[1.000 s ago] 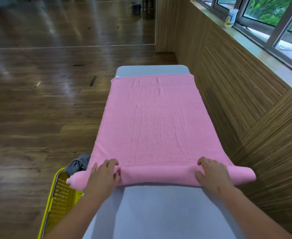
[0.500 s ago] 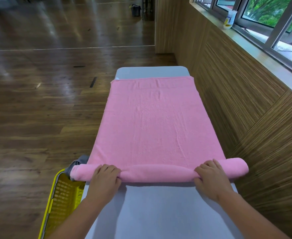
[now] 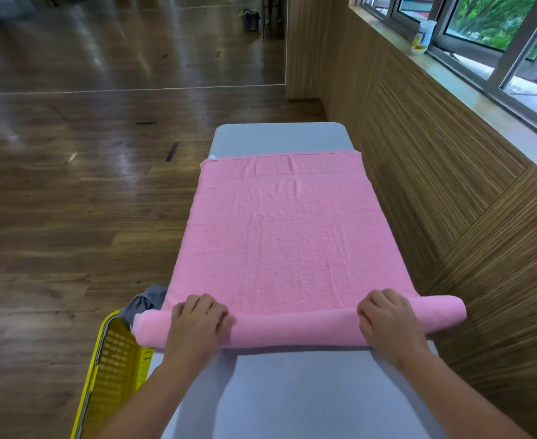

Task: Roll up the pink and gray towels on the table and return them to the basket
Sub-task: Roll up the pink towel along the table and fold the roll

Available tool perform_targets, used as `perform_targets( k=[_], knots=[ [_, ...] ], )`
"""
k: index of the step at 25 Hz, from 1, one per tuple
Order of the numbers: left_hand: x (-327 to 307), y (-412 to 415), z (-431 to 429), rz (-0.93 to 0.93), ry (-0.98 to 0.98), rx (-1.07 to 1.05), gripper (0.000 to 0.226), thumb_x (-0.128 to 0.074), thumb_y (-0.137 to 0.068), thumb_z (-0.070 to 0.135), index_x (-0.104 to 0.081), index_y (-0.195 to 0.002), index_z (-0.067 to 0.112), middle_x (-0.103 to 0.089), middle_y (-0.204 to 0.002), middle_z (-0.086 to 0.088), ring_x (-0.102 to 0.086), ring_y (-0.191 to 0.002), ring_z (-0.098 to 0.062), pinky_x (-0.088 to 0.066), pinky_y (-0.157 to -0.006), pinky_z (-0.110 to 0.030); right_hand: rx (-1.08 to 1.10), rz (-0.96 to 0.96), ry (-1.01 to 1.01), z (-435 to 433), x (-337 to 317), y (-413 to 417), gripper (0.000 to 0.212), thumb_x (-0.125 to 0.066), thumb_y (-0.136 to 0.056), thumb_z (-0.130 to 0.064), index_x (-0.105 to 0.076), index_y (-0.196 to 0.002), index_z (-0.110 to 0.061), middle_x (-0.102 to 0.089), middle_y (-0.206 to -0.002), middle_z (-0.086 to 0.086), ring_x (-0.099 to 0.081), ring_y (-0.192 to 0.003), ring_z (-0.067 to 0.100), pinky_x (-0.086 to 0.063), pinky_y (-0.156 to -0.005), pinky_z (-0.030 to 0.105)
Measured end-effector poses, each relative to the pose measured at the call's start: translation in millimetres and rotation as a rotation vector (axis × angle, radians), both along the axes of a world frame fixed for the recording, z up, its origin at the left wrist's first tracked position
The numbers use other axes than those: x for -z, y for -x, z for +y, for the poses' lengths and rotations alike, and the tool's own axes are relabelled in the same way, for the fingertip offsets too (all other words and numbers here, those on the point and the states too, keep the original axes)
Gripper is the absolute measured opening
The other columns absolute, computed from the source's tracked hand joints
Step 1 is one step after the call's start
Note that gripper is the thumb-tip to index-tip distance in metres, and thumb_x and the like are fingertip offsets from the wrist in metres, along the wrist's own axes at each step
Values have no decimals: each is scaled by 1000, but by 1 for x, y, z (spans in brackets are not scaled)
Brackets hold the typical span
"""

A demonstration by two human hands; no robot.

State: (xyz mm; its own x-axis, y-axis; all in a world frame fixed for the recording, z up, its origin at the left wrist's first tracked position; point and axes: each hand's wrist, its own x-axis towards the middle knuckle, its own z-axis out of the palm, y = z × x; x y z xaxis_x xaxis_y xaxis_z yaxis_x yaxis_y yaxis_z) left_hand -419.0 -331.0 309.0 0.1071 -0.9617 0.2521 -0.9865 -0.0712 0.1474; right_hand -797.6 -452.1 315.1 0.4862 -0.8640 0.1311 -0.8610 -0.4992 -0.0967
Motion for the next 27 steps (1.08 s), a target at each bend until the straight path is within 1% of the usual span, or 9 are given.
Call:
perform_targets(
  k=[4, 8, 11, 14, 17, 20, 23, 25, 27],
  knots=[
    [17, 17, 43, -28, -17, 161, 40, -48, -93, 47, -65, -122, 25, -67, -113, 7, -58, -109, -21, -39, -95, -45, -78, 50, -78, 24, 4, 6, 29, -57, -80, -41, -71, -100, -24, -70, -101, -6, -56, -96, 18, -47, -99, 45],
    [28, 12, 47, -62, -220, 136, 59, -45, -93, 51, -45, -146, 24, -52, -147, 5, -46, -137, -20, -28, -111, -58, -47, 96, -139, 23, 13, 5, 51, -70, -72, -36, -62, -121, -25, -68, -116, -6, -58, -109, 21, -41, -109, 53],
    [23, 9, 26, -51, -349, 86, 55, -53, -83, 33, -48, -138, 29, -59, -139, 5, -53, -130, -21, -33, -108, -58, -13, 70, -144, 15, 7, -2, 36, -69, -76, -34, -63, -111, -28, -71, -106, -7, -58, -100, 19, -41, -109, 48],
    [9, 5, 16, 11, -340, 67, 47, -53, -74, 29, -58, -120, 34, -69, -116, 12, -62, -105, -15, -48, -90, -44, -36, 51, -138, 16, -3, -1, 19, -54, -84, -39, -64, -98, -32, -70, -97, -13, -52, -91, 13, -38, -108, 43],
    [-3, 3, 18, -14, -341, 118, 37, -42, -80, 38, -60, -113, 37, -65, -99, 16, -59, -87, -14, -43, -77, -37, -73, 79, -221, 17, -6, 7, 34, -35, -88, -45, -63, -99, -31, -64, -89, -13, -43, -83, 12, -34, -107, 44],
    [-11, 4, 19, 28, -429, 184, 42, -27, -88, 41, -51, -122, 40, -60, -107, 16, -53, -93, -14, -35, -85, -39, -50, 110, -367, 16, -17, 9, 44, -25, -84, -52, -58, -104, -31, -58, -83, -10, -48, -77, 17, -41, -90, 41],
    [-6, 0, 9, 59, -378, 126, 40, -31, -89, 45, -51, -124, 39, -60, -112, 15, -55, -98, -16, -38, -82, -41, 60, 21, -445, 7, -18, 3, 29, -46, -91, -49, -48, -117, -36, -58, -95, -12, -52, -82, 14, -45, -80, 35],
    [-2, 0, 2, 31, -262, 69, 27, -41, -88, 45, -57, -107, 35, -59, -102, 12, -56, -92, -20, -42, -75, -39, 57, -74, -276, 4, -13, -3, 22, -64, -86, -34, -56, -106, -28, -61, -98, -10, -51, -86, 15, -50, -80, 36],
    [3, 6, 4, -6, -136, 105, 14, -46, -88, 39, -57, -91, 32, -55, -90, 9, -54, -84, -23, -41, -71, -38, -26, -46, -46, 7, -2, -2, 7, -65, -84, -28, -64, -88, -23, -65, -90, -6, -50, -82, 16, -52, -76, 37]
  ],
)
